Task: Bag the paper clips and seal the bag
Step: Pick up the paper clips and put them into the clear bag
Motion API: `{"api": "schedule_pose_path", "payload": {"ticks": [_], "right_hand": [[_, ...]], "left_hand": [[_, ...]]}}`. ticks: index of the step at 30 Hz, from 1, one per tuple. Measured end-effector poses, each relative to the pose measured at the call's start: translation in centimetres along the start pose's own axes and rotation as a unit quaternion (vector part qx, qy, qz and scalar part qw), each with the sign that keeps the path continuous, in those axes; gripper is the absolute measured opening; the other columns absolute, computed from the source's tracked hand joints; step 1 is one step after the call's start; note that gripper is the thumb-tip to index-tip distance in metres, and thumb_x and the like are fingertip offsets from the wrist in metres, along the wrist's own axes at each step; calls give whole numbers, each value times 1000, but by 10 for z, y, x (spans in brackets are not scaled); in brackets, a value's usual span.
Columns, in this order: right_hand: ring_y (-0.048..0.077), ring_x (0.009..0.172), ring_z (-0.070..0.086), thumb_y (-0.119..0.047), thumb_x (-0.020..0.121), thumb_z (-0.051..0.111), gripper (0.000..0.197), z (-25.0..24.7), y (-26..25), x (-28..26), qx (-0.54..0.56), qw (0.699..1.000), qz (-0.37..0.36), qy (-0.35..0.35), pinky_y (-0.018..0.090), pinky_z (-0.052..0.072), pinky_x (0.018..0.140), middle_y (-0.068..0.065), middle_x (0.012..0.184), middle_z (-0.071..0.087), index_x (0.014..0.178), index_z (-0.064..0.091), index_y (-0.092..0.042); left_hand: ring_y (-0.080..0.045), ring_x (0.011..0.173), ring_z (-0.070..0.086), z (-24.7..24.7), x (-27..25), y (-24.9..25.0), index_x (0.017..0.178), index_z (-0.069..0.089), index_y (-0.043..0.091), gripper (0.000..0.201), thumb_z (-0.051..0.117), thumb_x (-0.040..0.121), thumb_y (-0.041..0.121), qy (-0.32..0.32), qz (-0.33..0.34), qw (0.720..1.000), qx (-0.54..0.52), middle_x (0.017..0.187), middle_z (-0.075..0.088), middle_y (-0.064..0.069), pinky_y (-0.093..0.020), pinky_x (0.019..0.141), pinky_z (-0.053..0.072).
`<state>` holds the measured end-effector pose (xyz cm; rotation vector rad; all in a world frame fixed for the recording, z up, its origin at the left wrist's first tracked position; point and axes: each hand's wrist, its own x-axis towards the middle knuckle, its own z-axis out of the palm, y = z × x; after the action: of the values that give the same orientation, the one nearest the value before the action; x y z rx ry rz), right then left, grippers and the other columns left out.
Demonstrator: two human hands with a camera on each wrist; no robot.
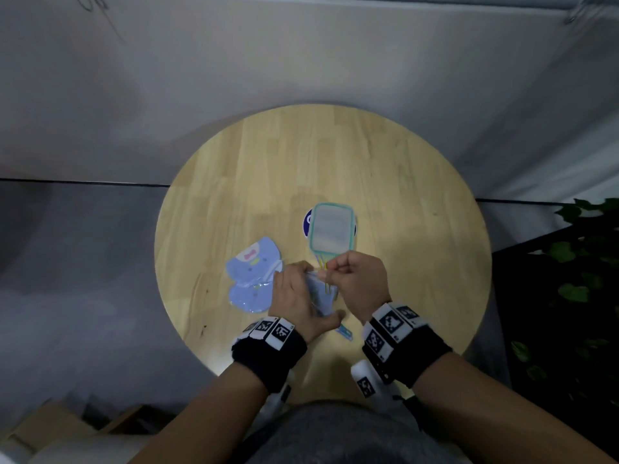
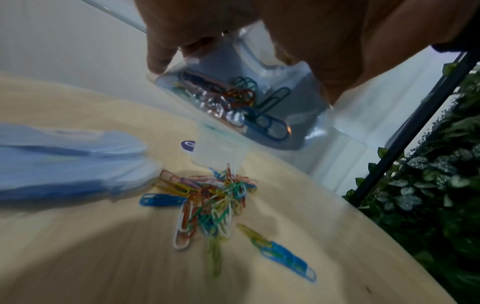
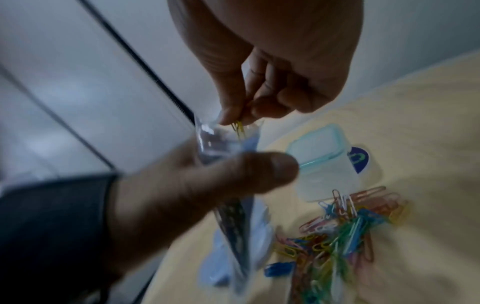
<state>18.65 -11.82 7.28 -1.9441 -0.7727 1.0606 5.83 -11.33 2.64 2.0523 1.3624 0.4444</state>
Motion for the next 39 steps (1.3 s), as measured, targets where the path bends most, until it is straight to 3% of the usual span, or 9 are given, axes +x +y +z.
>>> {"api": "schedule_pose_path", "payload": {"ticks": [6,10,13,16,20,24,31,35,39], "right_hand": [[22,70,64,-23,71,71,9,3,1,-21,-211,970,-99,-64,34,53,68,5,69,71,71,73,-13],[16,65,60,-23,76,69,12,-3,1,-30,-224,957,-138,-118,28,46,64,7,72,72,75,76,-14],[2,58,55,-23,78,68,9,-13,15,-15,-161,980,-117,-30,15,42,61,-4,67,70,77,75,-17],[10,75,62,-17,79,66,12,-23,45,18,-201,978,-55,5,27,50,74,-2,80,68,91,70,-16],[29,125,45,5,77,49,63,-18,71,41,-429,872,-135,-194,35,40,103,6,140,48,134,48,-22],[29,136,30,5,80,46,75,-6,83,51,-525,787,-207,-250,36,34,109,5,153,28,145,28,-25],[32,109,53,-13,86,53,24,2,101,41,-532,804,-205,-168,37,47,82,12,112,57,109,60,-10],[33,108,55,-19,90,48,25,-4,97,36,-523,820,-154,-171,38,46,85,12,112,60,108,62,-9],[35,98,58,-21,88,54,21,-14,83,30,-436,881,-121,-137,36,46,80,16,105,65,102,63,-8]], "left_hand": [[-30,83,49,-5,0,2,110,36,15,80,66,49,57,47,31,998,-16,97,50,-12,-41,73,47],[-33,89,51,-5,-9,-3,112,37,11,84,63,46,56,32,25,999,-6,101,51,-12,-51,80,48],[-34,90,52,-5,-17,-9,112,35,14,87,64,43,58,27,2,1000,-6,99,51,-11,-45,81,49],[-35,92,53,-6,-27,-17,113,36,14,88,64,43,60,20,-11,1000,4,100,52,-12,-39,80,48],[-33,89,51,-10,-39,-26,111,37,13,88,63,43,63,2,-16,999,29,98,51,-12,-39,76,47],[-31,88,49,-14,-45,-33,112,34,16,89,65,43,63,-4,-27,998,49,102,51,-11,-39,77,46],[-31,89,46,-19,-50,-40,114,45,4,94,59,45,66,-38,-48,995,80,104,49,-11,-38,78,43],[-31,91,47,-16,-47,-40,114,46,3,94,62,44,64,-44,-42,994,88,105,50,-10,-40,82,42],[-33,94,47,-11,-41,-38,117,45,3,97,57,44,66,-61,-39,992,99,106,49,-11,-45,88,42]]}}
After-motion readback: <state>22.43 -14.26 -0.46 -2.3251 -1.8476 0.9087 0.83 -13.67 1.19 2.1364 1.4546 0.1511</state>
